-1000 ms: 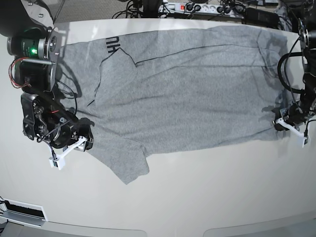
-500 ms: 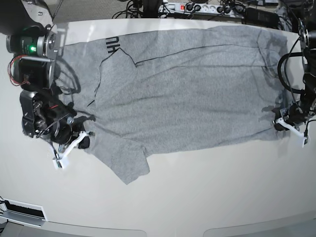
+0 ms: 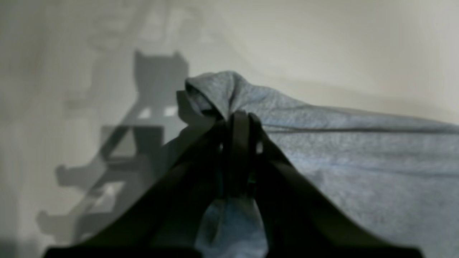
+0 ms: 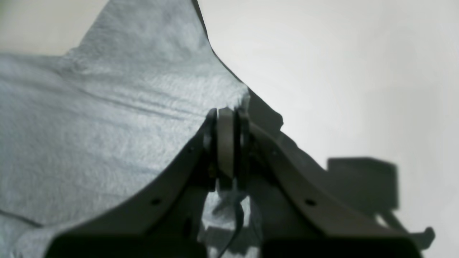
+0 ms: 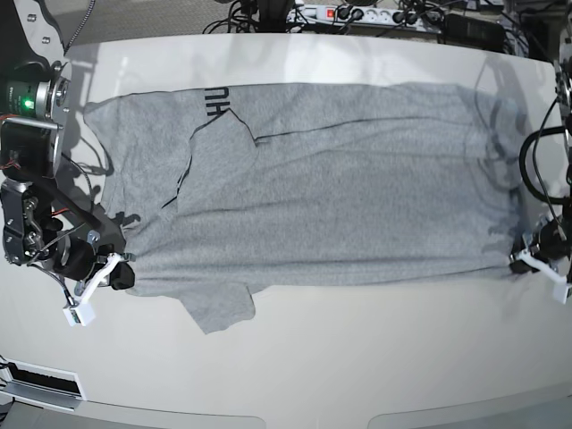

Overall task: Layout the t-shirt on the table in an organized manner, then fold the t-shirt properly
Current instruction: 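Fold the hem half over toward the collar with both grippers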

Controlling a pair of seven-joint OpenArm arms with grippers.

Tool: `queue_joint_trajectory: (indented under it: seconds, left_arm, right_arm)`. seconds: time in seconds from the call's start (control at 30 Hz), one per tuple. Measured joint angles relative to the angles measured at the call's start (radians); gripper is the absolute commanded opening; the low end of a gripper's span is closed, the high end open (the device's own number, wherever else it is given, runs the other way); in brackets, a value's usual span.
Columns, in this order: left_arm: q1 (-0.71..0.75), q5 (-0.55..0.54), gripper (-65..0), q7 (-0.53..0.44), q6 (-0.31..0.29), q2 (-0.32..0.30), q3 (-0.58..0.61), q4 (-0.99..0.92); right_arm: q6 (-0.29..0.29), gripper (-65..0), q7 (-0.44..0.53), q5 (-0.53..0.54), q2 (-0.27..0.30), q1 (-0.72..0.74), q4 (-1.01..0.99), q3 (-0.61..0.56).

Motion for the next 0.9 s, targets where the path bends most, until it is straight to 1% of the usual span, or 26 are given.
queue_joint_trajectory:
  seconds: [0.03,0.1,0.27,0.3,0.37,0.43,0.53,0.7,0.8,0.9]
  left_arm:
    - [-0.002,-0.022,-65.0,0.011,-0.032,0.0,0.0,0.0]
    - [0.002,-0.077,-65.0,0.048,-0.115,0.001,0.0,0.0]
    - [0.004,-0.146,-65.0,0.134,-0.203,-0.01,0.0,0.0]
    - [0.003,-0.158,-65.0,0.154,-0.203,-0.018,0.0,0.0]
    - [0.004,-0.184,-65.0,0.17,-0.204,-0.038,0.0,0.0]
    - [0.003,-0.233,-65.0,0.208,-0.204,-0.061,0.0,0.0]
    - [0.001,-0.342,-65.0,0.314,-0.204,-0.083,-0.001,0.0]
    - [0.002,-0.453,-65.0,0.452,-0.204,-0.09,0.0,0.0]
    - [0.001,-0.527,-65.0,0.529,-0.204,-0.119,0.0,0.0]
    - [0.001,-0.626,-65.0,0.642,-0.204,-0.148,0.0,0.001]
  right_arm:
    - [0.0,-65.0,-0.041,0.02,0.003,-0.002,0.014,0.0]
    - [-0.001,-65.0,-0.109,0.056,0.007,-0.013,0.062,0.0]
    - [-0.001,-65.0,-0.222,0.134,0.01,-0.076,0.243,-0.001]
    - [0.0,-65.0,-0.235,0.153,0.016,-0.098,0.283,-0.002]
    - [0.0,-65.0,-0.277,0.159,0.024,-0.144,0.362,-0.002]
    - [0.0,-65.0,-0.3,0.182,0.03,-0.191,0.43,-0.002]
    - [0.0,-65.0,-0.327,0.203,0.033,-0.248,0.507,-0.002]
    - [0.0,-65.0,-0.343,0.202,0.04,-0.315,0.592,-0.002]
    - [0.0,-65.0,-0.359,0.203,0.052,-0.339,0.638,-0.003]
    - [0.0,-65.0,-0.4,0.226,0.063,-0.341,0.658,-0.003]
